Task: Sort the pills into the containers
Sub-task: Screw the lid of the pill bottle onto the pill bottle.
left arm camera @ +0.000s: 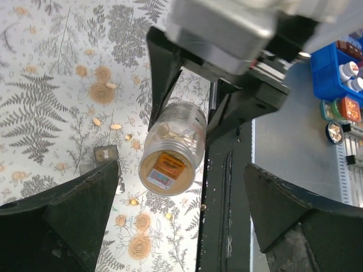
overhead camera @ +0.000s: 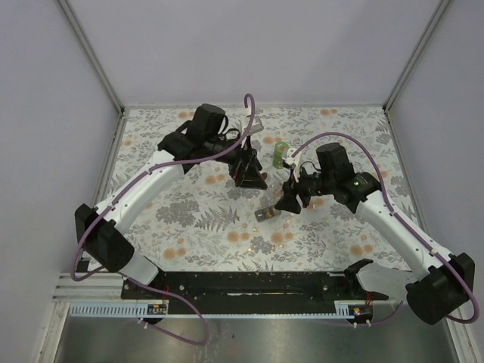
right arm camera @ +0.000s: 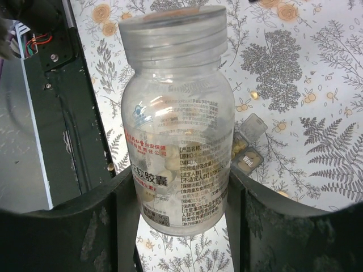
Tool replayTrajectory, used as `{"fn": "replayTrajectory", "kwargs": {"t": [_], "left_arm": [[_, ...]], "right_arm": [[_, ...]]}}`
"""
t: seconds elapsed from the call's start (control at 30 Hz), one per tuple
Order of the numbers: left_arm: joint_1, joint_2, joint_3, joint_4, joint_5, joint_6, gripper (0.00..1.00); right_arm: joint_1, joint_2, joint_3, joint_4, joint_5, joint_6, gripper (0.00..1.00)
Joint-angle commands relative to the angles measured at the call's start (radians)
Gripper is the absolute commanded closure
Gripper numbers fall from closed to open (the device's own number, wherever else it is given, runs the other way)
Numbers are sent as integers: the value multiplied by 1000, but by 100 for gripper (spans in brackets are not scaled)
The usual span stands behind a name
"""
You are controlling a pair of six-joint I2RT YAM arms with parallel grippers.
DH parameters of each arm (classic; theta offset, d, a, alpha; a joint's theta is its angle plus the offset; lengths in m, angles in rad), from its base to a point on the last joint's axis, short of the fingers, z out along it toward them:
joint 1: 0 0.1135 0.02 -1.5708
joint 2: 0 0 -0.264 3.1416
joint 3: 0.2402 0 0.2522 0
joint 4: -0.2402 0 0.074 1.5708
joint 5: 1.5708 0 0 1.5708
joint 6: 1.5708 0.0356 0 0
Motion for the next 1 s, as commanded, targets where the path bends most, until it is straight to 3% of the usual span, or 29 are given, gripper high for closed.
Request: {"fn": "replayTrajectory", "kwargs": {"t": [0.0,0.97], "left_arm": [[-5,45,63,45,-79,-152,7],[-48,51,71,-53,-121,-97,41]], "right_arm": [[11,-31,-7,67,35,26,100],[14,-36,-23,72,38,25,100]]}}
